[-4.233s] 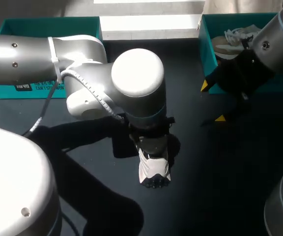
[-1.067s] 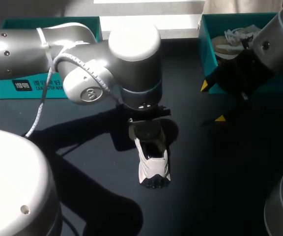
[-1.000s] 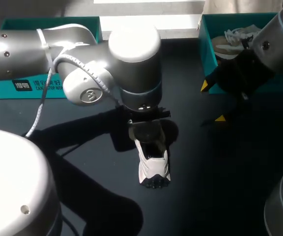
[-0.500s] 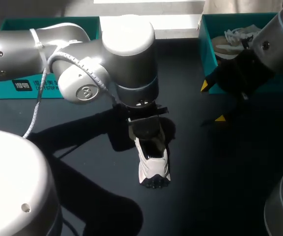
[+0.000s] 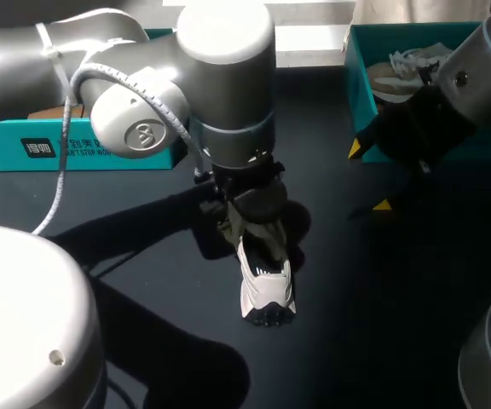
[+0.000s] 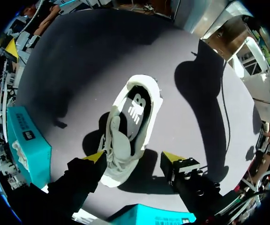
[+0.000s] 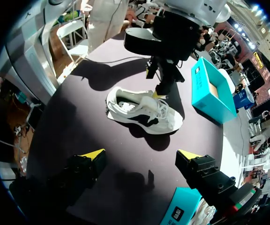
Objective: Take the shoe out of the shoebox, open the shoe tongue, remove and reinsert the insole, then place the shoe into the shoebox
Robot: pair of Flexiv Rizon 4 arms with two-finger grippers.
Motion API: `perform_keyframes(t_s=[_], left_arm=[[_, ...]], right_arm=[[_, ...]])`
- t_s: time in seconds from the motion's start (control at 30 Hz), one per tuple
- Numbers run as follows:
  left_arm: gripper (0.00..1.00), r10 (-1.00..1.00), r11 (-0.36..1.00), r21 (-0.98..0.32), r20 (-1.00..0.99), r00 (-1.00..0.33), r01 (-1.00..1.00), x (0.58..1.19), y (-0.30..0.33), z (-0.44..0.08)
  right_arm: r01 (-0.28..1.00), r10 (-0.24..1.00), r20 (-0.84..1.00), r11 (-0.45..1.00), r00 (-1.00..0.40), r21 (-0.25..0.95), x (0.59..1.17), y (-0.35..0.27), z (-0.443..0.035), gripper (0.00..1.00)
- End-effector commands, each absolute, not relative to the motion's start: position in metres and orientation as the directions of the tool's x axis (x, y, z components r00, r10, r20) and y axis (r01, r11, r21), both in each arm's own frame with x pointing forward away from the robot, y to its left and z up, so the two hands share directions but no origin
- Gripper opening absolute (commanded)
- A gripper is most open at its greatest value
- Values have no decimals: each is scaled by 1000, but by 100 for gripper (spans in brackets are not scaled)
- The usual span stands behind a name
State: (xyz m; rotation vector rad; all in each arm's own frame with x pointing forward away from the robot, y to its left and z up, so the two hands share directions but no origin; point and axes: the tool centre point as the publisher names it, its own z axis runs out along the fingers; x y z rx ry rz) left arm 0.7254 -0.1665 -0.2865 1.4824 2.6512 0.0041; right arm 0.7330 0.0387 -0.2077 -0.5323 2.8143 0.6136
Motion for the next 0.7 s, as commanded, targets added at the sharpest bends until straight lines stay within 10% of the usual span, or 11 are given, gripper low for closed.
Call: perform_keyframes(t_s=[0.03, 0.2, 0.4, 0.7], left_arm=[[100, 850, 525, 54, -89, -519, 850, 725, -166, -287], [100, 778, 627, 64, -97, -621, 776, 716, -167, -284], [100, 247, 968, 76, -97, -964, 241, 678, -158, -285], [100, 42, 998, 44, -83, -996, 38, 660, -151, -290]], right_arm=[[-389, -301, -277, 849, -912, 358, 733, 40, -208, 100], [-389, -301, -277, 849, -912, 358, 733, 40, -208, 100], [-389, -301, -277, 849, -912, 358, 733, 40, -208, 100], [-389, -301, -277, 849, -912, 358, 733, 40, -208, 100]])
